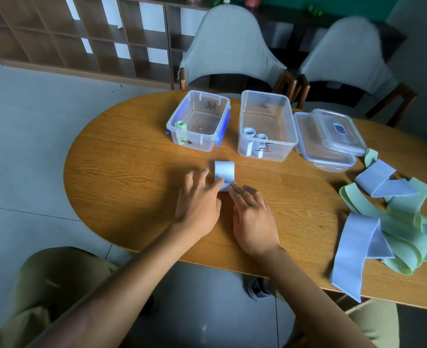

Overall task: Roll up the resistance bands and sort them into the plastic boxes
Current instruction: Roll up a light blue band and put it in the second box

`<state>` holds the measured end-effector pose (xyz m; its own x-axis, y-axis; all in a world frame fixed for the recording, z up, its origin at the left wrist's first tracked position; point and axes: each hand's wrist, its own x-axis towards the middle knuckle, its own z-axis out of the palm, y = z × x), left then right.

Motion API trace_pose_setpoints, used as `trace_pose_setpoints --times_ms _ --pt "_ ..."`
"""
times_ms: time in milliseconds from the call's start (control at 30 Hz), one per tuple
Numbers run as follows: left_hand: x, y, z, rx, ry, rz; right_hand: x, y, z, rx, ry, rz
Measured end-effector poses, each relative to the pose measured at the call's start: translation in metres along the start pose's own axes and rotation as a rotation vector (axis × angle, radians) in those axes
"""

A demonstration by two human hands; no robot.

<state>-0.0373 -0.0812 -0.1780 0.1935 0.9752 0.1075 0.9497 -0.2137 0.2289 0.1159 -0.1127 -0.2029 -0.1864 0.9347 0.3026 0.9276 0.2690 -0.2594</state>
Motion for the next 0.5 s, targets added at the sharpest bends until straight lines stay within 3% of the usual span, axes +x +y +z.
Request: trace_pose_setpoints --times_ms 100,233,500 --pt "0.005 -0.003 0.006 -0.327 0.069 -0.043 0.008 0.001 -0.001 0.023 -0.003 0.007" --pt "0.002 0.003 0.003 -0.676 0.134 -0.222 0.019 -0.002 -0.002 0.127 -0.045 0.063" --pt "-0.003 0.015 0.009 -1.120 0.101 -0.414 0.026 -0.013 -0.008 0.337 -0.093 0.212"
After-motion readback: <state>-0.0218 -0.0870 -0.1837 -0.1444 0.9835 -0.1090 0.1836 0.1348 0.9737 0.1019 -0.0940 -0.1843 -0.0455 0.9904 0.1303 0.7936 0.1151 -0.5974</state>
